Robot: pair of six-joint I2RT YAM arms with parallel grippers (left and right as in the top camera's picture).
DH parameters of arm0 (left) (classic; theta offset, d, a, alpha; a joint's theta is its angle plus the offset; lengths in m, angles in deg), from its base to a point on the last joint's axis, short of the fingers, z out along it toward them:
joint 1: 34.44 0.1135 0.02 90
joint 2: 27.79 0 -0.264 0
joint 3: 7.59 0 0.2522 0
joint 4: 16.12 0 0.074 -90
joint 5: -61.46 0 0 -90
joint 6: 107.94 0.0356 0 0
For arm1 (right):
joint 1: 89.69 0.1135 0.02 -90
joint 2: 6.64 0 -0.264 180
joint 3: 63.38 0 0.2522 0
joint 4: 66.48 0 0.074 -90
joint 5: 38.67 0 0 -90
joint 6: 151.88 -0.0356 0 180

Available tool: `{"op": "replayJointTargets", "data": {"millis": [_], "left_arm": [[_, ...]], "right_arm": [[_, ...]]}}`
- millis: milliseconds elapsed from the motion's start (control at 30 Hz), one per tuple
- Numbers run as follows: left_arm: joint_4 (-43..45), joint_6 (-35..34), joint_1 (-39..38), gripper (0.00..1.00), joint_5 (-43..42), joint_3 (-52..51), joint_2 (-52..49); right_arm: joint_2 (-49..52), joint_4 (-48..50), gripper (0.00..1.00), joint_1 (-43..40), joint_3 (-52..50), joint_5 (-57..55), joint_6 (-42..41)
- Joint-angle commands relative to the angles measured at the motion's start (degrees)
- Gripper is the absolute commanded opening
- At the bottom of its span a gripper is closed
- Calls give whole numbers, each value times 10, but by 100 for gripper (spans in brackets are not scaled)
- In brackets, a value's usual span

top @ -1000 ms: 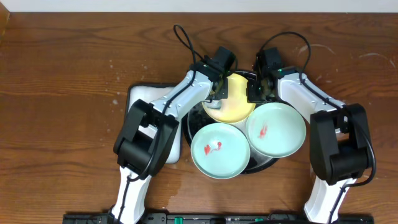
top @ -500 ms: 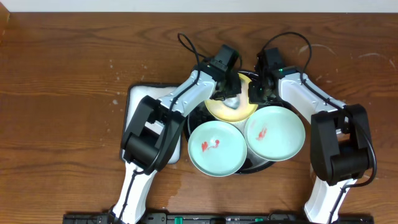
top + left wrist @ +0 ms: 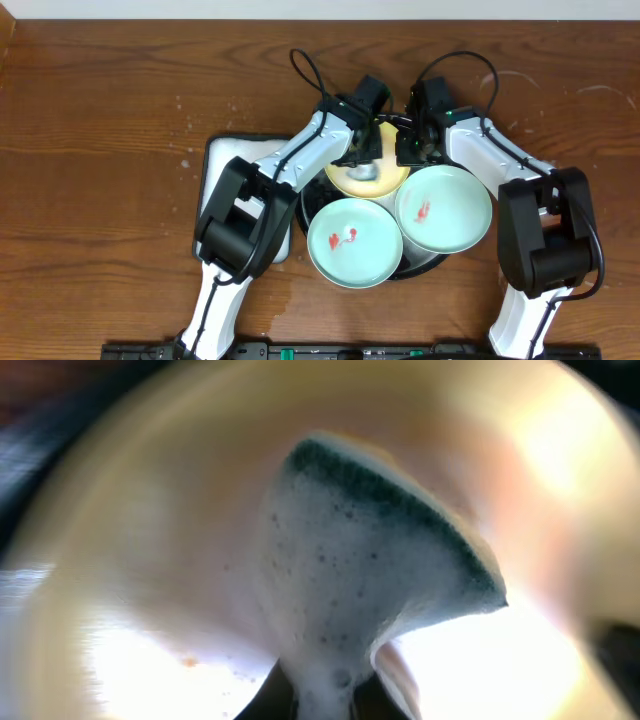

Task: Clean dirty plates on tray and stack at the side
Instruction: 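Scrub the yellow plate with the sponge while right gripper holds it, then return the sponge to the soapy tray with the left gripper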

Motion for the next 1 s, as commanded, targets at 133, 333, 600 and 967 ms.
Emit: {"op": "replayJointTargets", "data": {"millis": [133,333,600,967], "left_arm": [[-58,34,47,8,268,-21,-44],[-93,34,46,7,275,14,-14],[-141,34,50,7,171,22,108],[-319,86,124,8,159,14,229]], "right_arm": [[3,-17,1,-3,-4,-28,12],[3,-22,1,-3,-4,-28,12],[3,-26,1,-4,-4,-28,12],[0,-9,1,-4,-2,-28,23]]}}
